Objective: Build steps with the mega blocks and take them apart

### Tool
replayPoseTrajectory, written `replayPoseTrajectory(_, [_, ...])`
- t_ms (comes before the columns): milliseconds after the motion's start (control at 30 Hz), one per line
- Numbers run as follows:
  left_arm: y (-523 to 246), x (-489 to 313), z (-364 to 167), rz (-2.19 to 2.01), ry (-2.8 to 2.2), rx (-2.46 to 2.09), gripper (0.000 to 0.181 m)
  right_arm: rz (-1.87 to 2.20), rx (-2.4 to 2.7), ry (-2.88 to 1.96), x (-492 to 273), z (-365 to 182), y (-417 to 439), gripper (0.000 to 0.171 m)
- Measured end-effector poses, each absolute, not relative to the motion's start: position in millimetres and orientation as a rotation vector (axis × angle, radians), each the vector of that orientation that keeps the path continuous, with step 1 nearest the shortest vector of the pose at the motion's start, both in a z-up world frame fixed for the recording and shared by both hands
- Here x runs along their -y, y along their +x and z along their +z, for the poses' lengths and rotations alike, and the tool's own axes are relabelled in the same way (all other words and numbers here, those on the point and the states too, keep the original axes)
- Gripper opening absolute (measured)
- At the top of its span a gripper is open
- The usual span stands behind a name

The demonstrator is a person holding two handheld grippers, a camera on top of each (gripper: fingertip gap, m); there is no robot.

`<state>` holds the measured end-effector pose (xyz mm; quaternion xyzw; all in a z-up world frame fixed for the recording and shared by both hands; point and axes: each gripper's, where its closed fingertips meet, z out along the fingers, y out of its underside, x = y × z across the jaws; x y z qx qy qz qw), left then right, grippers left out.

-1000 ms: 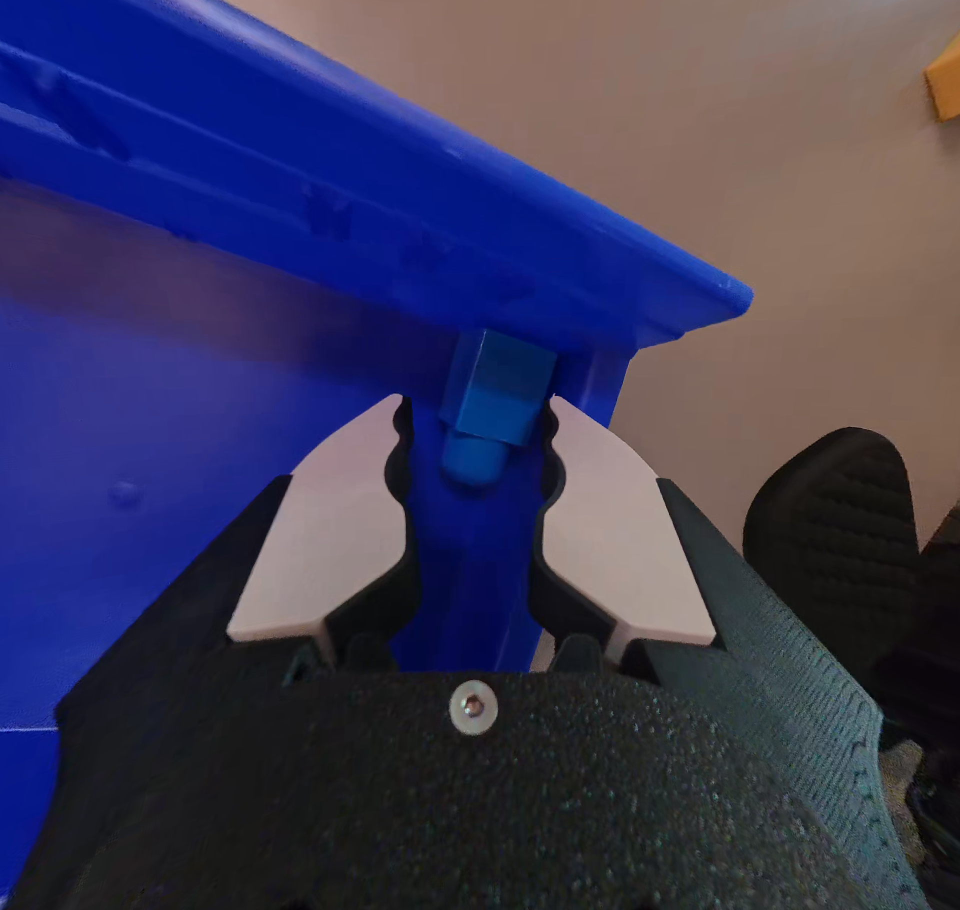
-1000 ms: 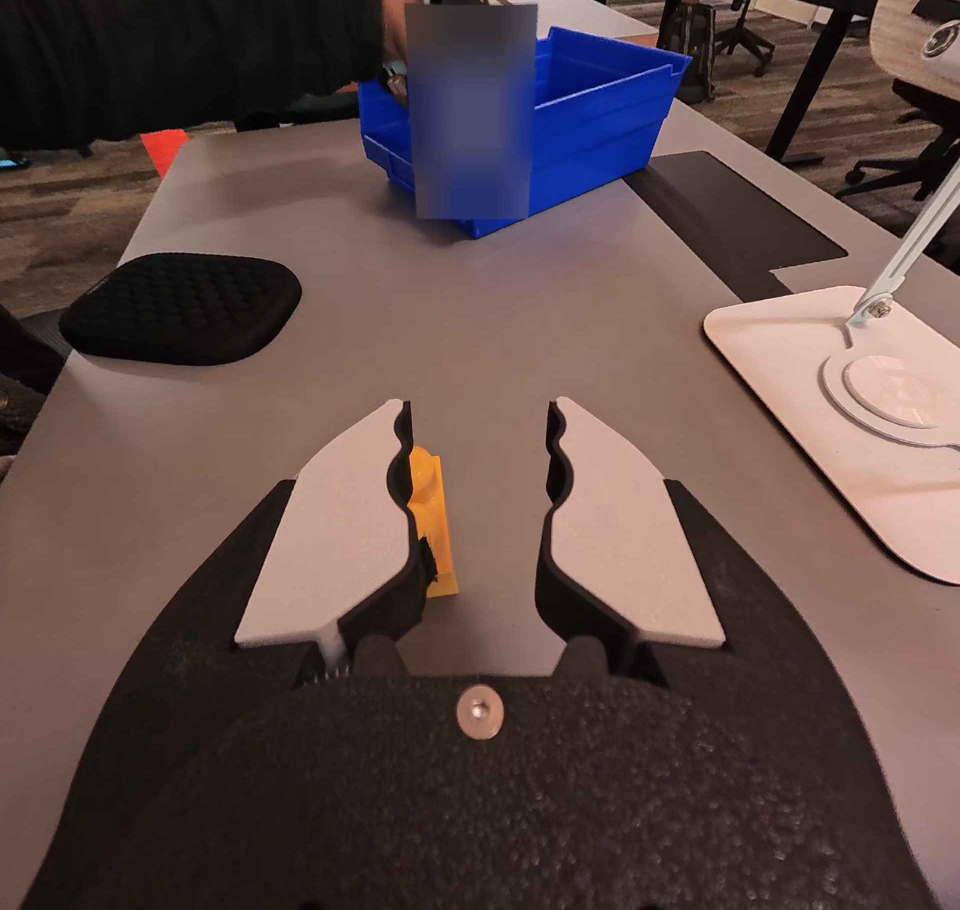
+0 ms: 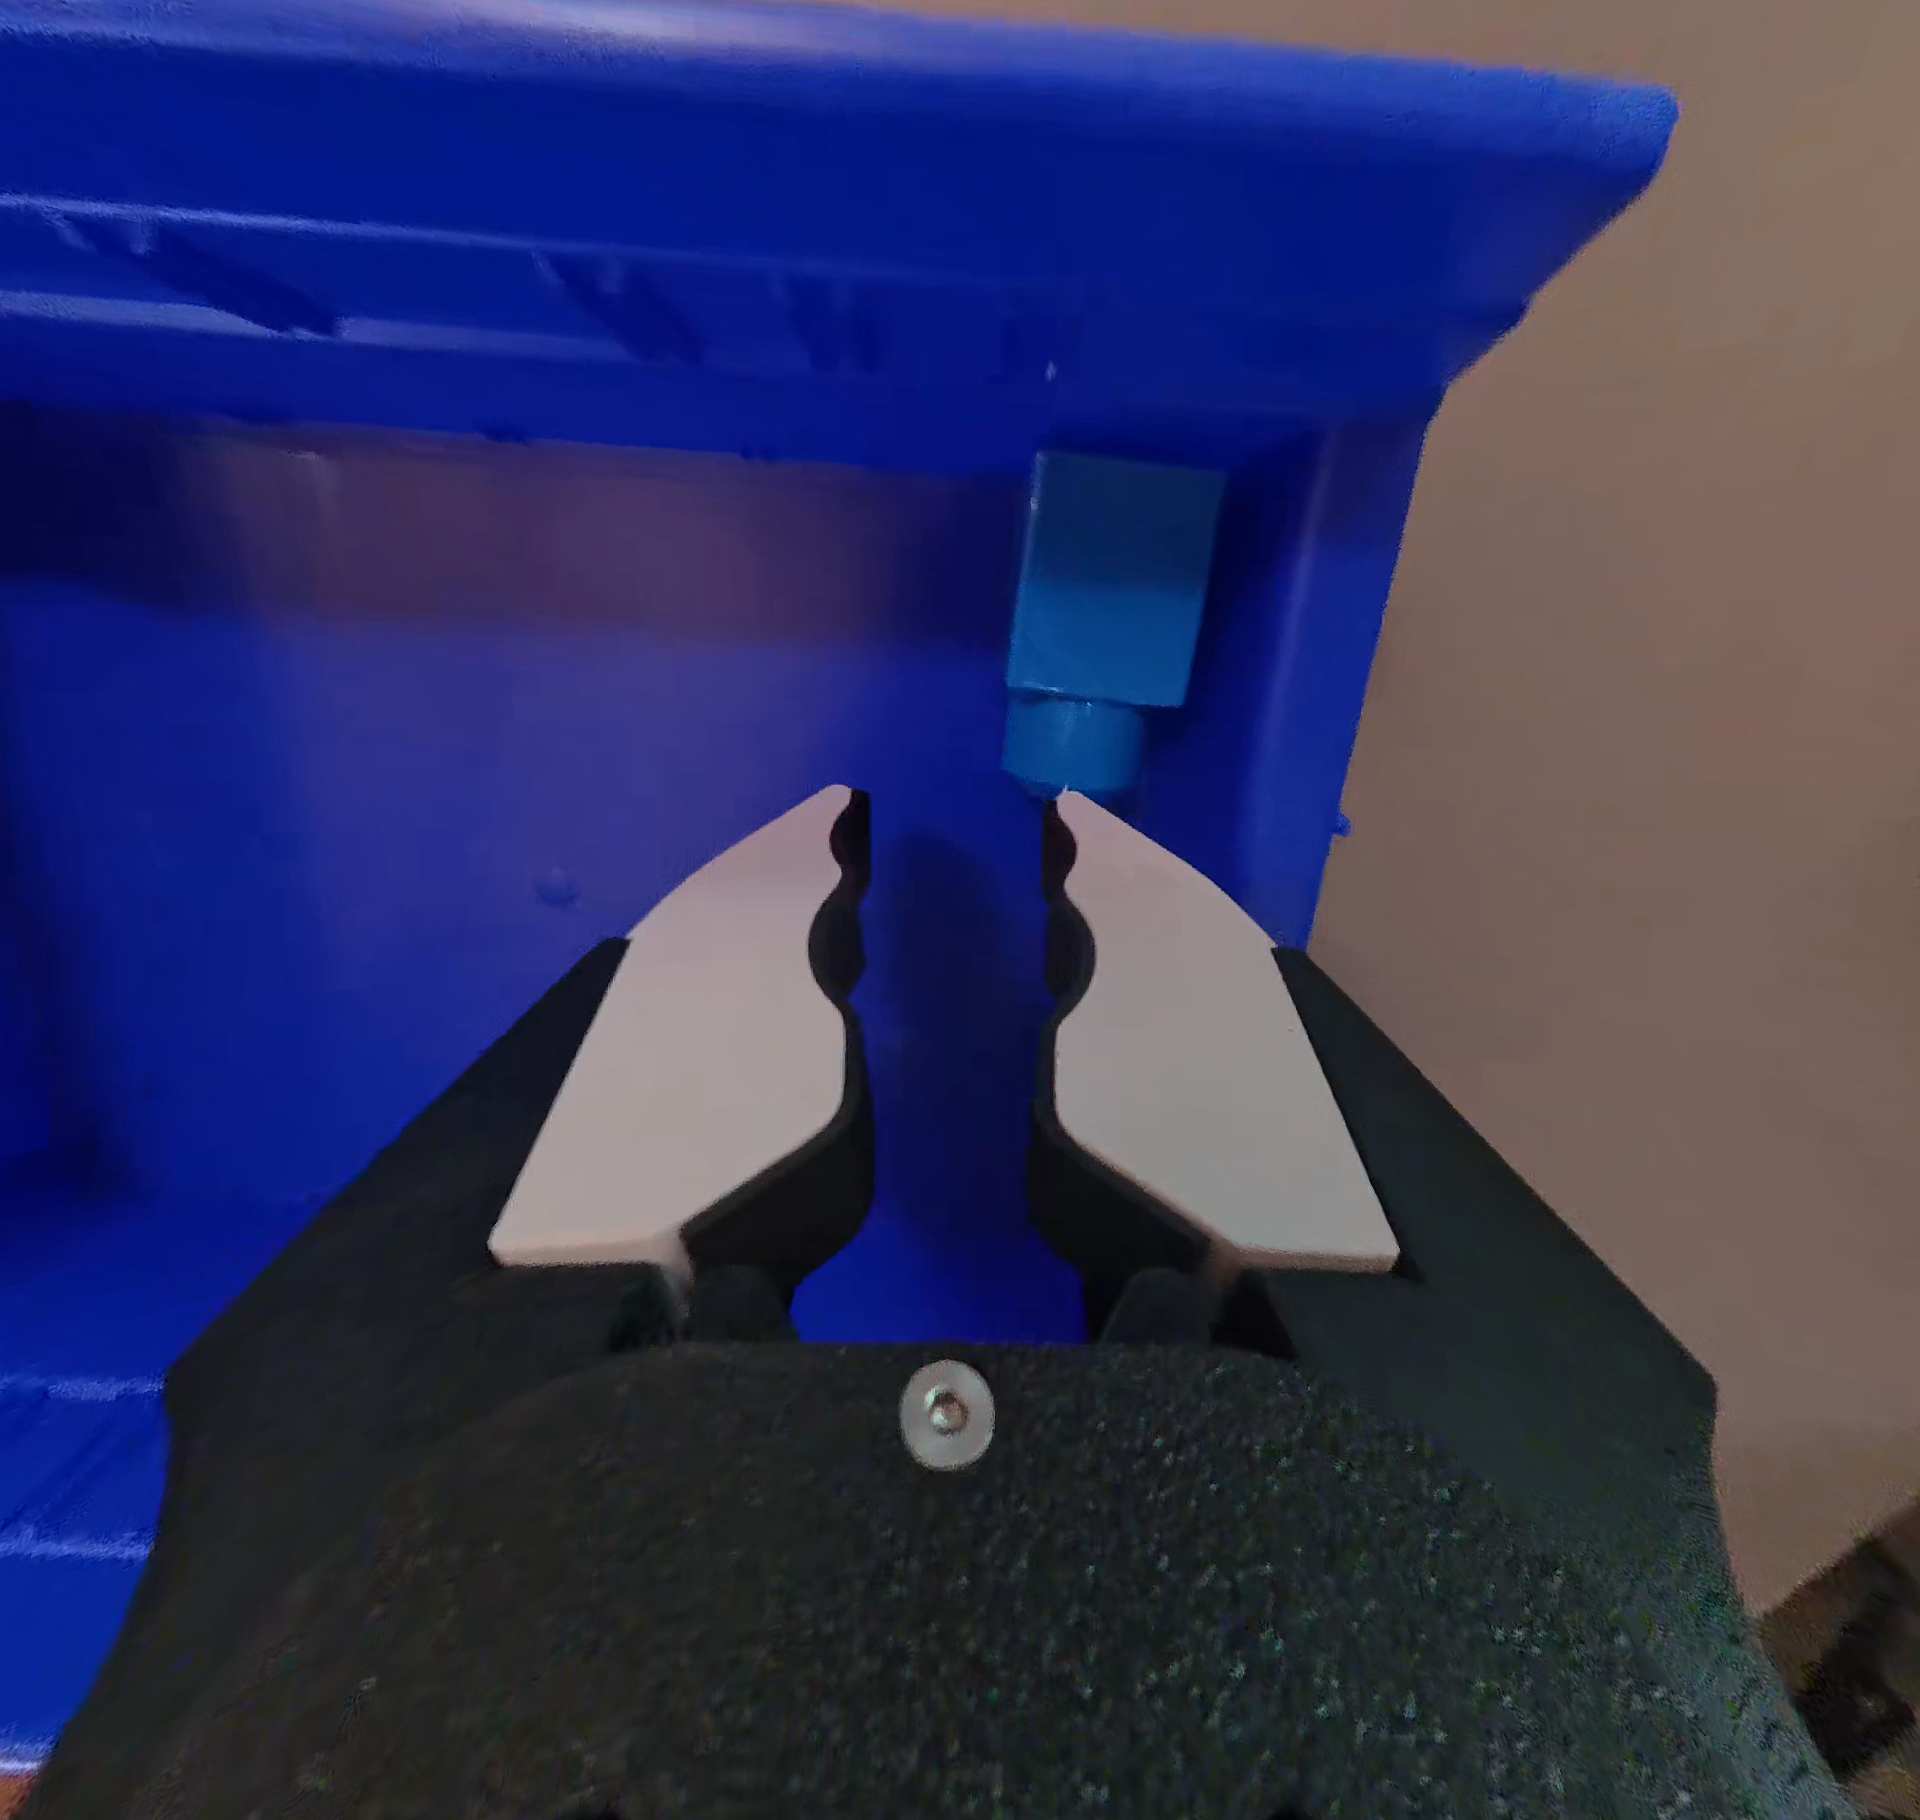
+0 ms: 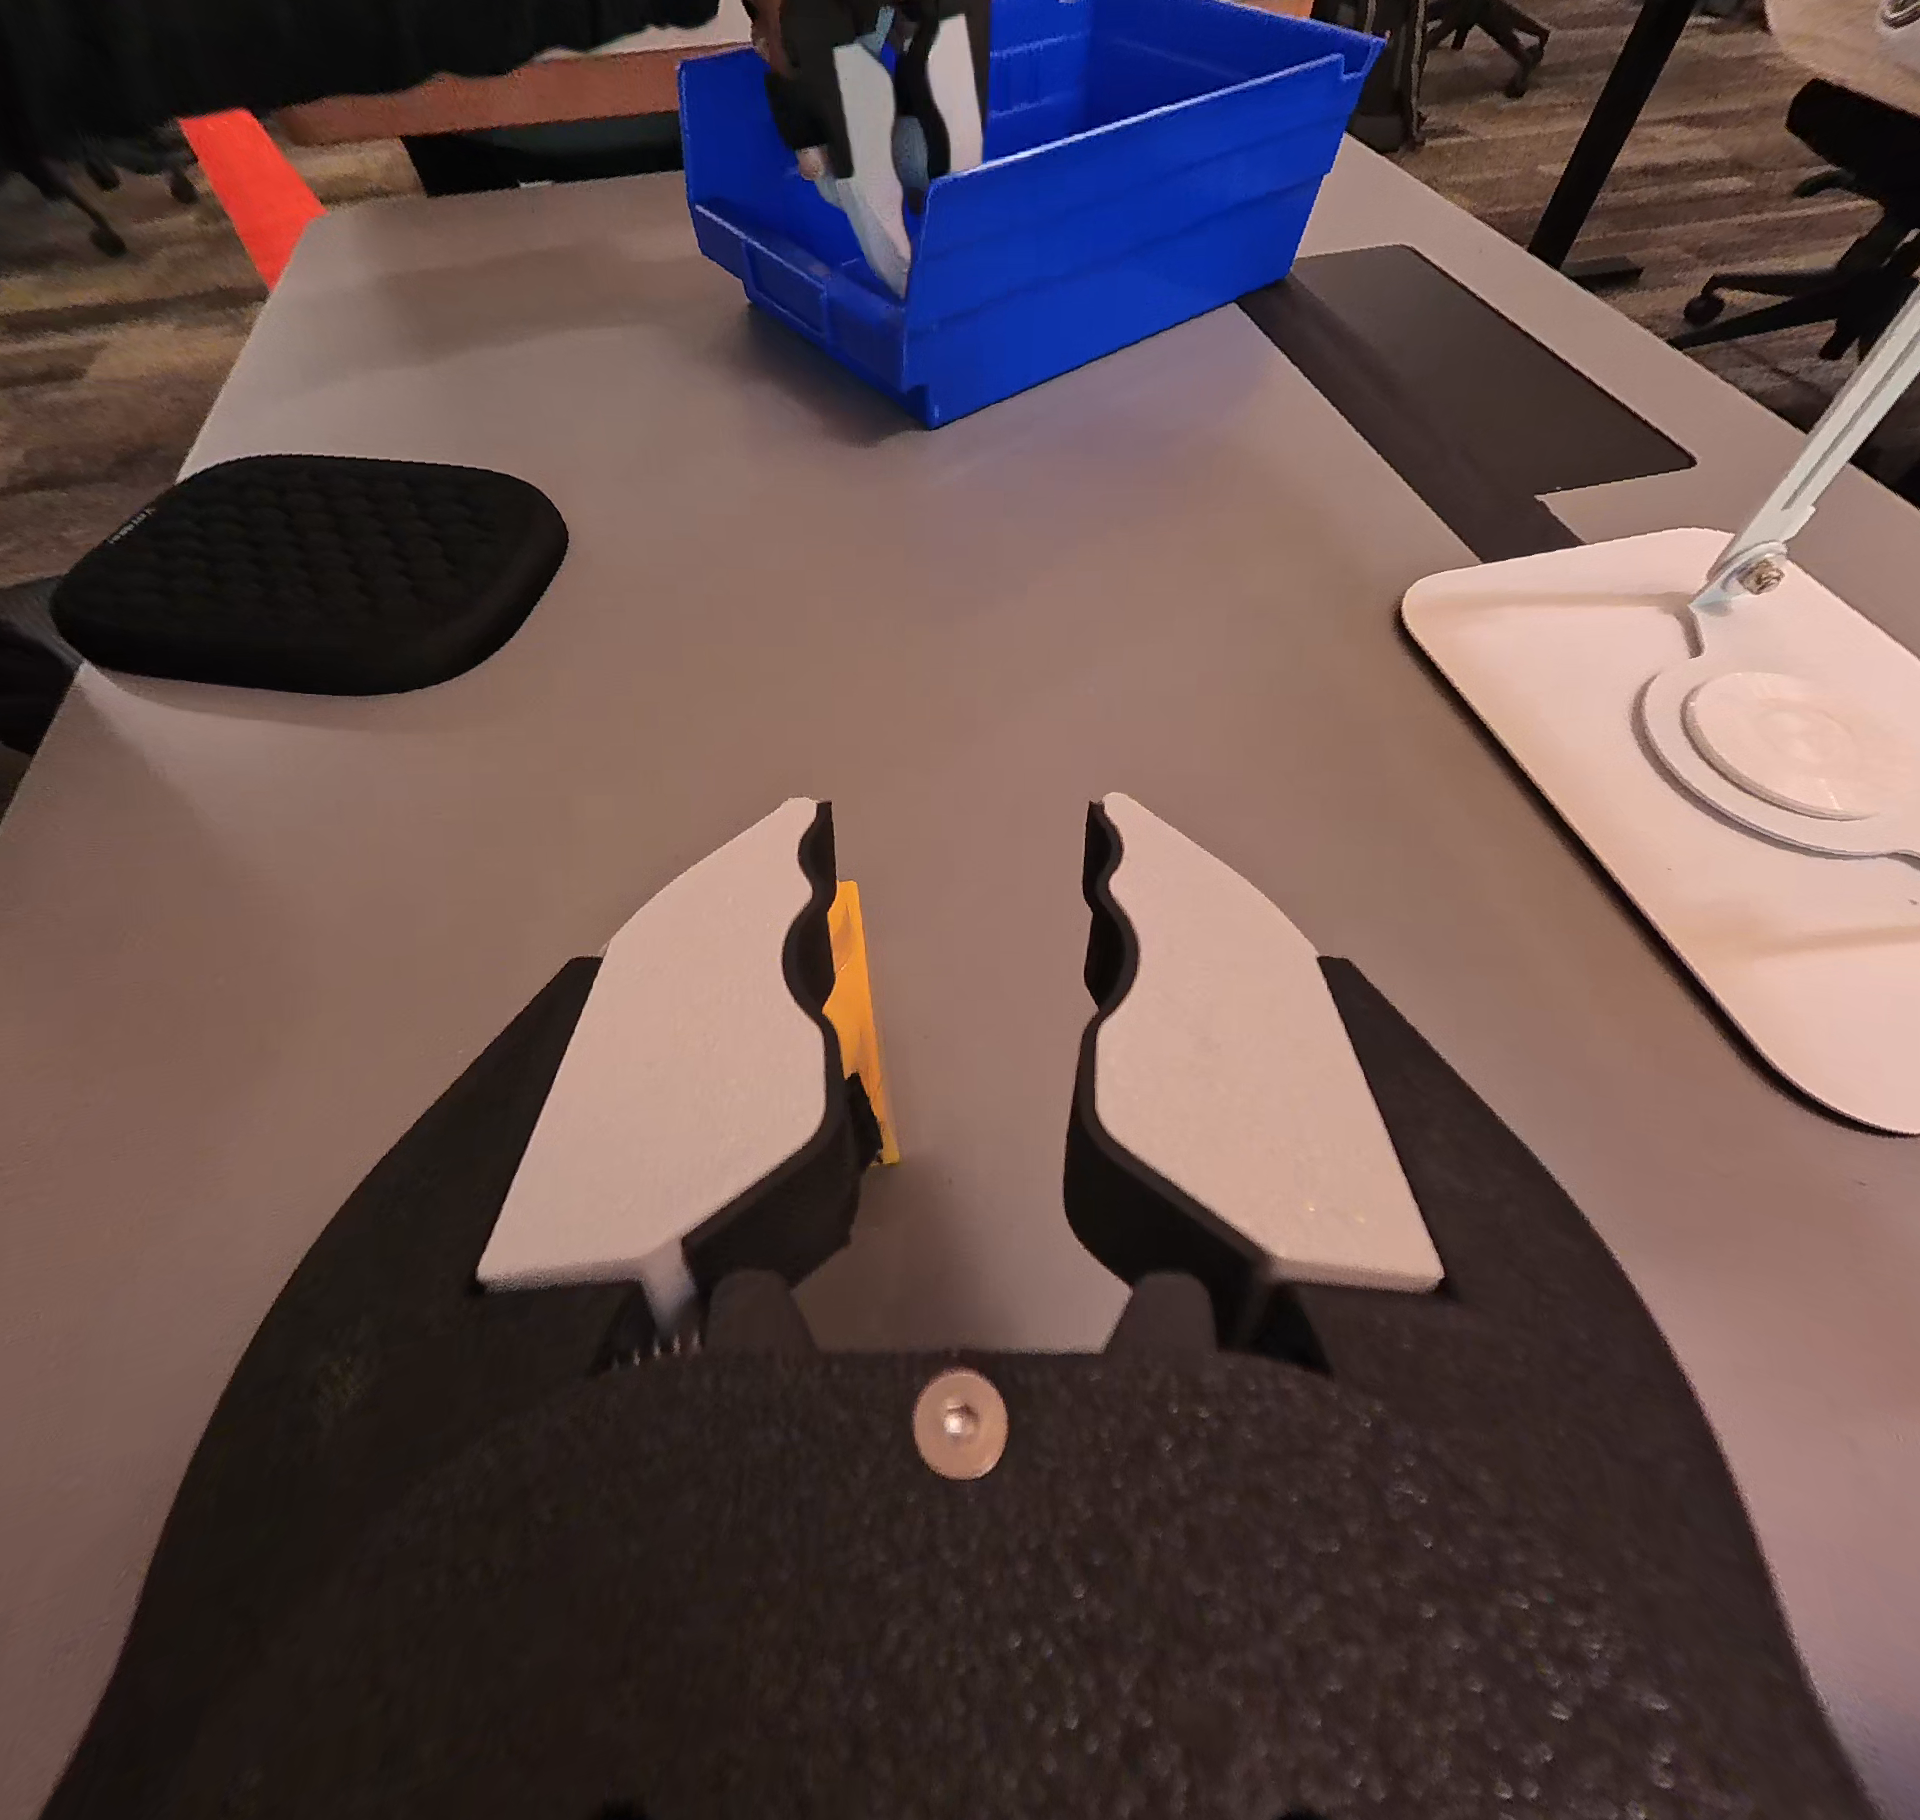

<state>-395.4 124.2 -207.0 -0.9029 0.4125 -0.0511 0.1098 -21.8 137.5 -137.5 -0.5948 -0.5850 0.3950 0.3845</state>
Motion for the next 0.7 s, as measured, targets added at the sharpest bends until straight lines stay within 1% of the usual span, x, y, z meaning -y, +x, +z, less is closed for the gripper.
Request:
replayPoseTrajectory(133, [-390, -116, -212, -0.220, -2.689, -1.274, 0.043, 1.011, 1.498, -1.521, -137, -140, -22, 0.046])
replayPoseTrajectory(267, [-386, -114, -219, -0.276, -2.735, -1.318, 0.039, 1.008, 1.506, -1.529, -137, -143, -23, 0.046])
replayPoseTrajectory(400, [-379, -116, -222, -0.360, -2.750, -1.311, 0.044, 1.003, 1.509, -1.535, -138, -145, -23, 0.046])
replayPoseTrajectory(533, [-368, -120, -227, -0.411, -2.723, -1.284, 0.034, 1.000, 1.510, -1.539, -139, -146, -22, 0.046])
replayPoseTrajectory(567, [-370, -123, -229, -0.371, -2.721, -1.282, 0.028, 0.999, 1.510, -1.539, -139, -146, -22, 0.046])
replayPoseTrajectory(700, [-371, -130, -231, -0.337, -2.702, -1.233, 0.027, 0.987, 1.513, -1.539, -139, -146, -22, 0.046])
